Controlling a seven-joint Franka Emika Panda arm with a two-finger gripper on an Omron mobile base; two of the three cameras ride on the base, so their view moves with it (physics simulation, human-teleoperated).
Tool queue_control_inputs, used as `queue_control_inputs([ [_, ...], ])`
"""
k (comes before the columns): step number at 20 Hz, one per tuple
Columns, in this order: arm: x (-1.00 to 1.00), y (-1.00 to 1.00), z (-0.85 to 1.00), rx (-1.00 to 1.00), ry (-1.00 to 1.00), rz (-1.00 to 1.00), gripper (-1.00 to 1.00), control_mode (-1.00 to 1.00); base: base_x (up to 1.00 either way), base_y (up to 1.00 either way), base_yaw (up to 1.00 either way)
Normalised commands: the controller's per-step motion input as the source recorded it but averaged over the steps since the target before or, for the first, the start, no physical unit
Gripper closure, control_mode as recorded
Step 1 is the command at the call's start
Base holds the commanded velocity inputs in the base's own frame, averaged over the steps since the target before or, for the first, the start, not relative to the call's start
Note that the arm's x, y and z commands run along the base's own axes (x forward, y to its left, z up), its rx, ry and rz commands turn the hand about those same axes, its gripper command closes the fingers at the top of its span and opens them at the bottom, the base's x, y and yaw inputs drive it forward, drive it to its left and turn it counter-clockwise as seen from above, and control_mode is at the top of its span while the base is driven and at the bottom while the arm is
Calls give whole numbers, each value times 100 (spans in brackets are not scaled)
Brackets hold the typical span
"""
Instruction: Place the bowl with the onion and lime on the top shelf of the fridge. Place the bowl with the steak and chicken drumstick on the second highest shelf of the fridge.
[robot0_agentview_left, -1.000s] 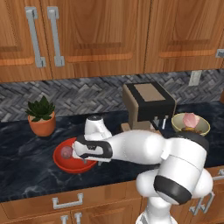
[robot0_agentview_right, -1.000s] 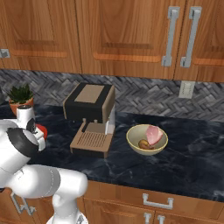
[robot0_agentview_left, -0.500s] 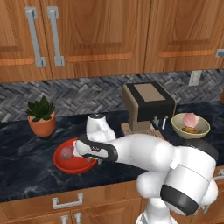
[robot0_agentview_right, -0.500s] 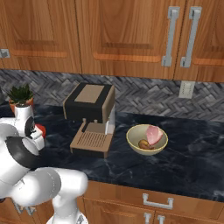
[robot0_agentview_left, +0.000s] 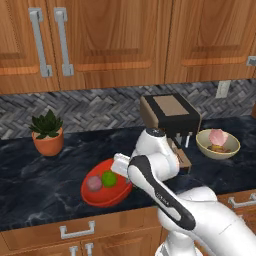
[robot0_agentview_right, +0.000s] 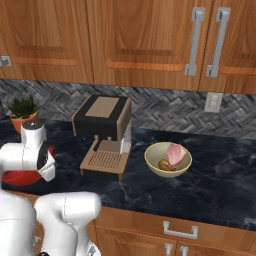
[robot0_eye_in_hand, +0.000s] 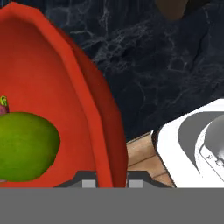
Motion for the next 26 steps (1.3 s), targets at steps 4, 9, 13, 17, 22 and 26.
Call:
queue_control_inputs([
  [4,-80,-70,88,13,-15,-26,100,-100,0,0,0],
  [9,-54,-51,100,24,-13,-27,100,-100,0,0,0],
  [13,-44,-54,99,35,-2,-25,100,-100,0,0,0],
  [17,-23,-56,36,21,0,-23,100,-100,0,0,0],
  [22,-3,0,0,0,0,-1,100,-100,0,0,0],
  [26,-10,0,0,0,0,0,100,100,-35,-4,0],
])
